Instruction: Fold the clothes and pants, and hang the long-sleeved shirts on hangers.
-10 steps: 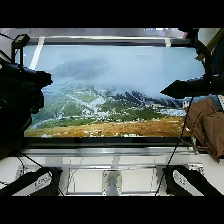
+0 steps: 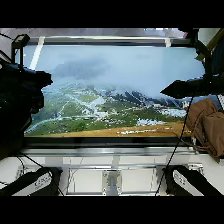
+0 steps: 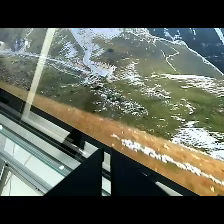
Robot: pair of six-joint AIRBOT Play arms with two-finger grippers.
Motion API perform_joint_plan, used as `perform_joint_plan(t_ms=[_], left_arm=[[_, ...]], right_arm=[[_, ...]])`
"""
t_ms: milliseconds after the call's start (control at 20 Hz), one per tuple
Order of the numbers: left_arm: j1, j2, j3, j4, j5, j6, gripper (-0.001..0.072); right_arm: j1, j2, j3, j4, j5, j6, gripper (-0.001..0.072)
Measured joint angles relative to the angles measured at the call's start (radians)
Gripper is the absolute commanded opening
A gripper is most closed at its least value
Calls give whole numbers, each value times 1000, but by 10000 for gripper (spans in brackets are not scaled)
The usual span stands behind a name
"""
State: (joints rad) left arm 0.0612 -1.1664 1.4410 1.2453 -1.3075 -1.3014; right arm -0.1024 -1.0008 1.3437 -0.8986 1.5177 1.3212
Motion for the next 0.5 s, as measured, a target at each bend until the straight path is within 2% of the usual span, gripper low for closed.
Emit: perform_joint_plan(t_ms=[350,400,450,500], left_arm=[[0,-27,0,5,59,0,13],[0,-36,0,18,76,0,31],[1,-47,0,46,91,0,193],[2,-58,0,97,106,-1,437]], right_arm=[[0,0,0,-1,-33,2,82],[0,0,0,-1,-48,2,82],[0,0,0,-1,-62,2,82],[0,0,0,-1,-78,2,82]])
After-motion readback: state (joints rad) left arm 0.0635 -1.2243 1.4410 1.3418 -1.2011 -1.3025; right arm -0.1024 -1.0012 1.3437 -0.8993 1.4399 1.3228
